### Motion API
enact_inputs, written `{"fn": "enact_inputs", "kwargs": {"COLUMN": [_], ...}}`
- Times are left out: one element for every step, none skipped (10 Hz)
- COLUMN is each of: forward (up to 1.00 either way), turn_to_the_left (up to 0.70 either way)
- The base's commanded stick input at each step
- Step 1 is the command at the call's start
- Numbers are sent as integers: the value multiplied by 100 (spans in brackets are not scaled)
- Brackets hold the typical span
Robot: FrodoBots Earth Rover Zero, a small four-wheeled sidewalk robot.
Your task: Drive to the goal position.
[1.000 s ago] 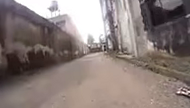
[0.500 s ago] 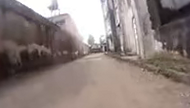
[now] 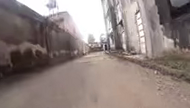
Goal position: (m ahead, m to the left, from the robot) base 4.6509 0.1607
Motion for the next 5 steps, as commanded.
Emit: {"fn": "enact_inputs", "kwargs": {"forward": [100,100,100,100,100], "turn_to_the_left": [0,0,0,0,0]}}
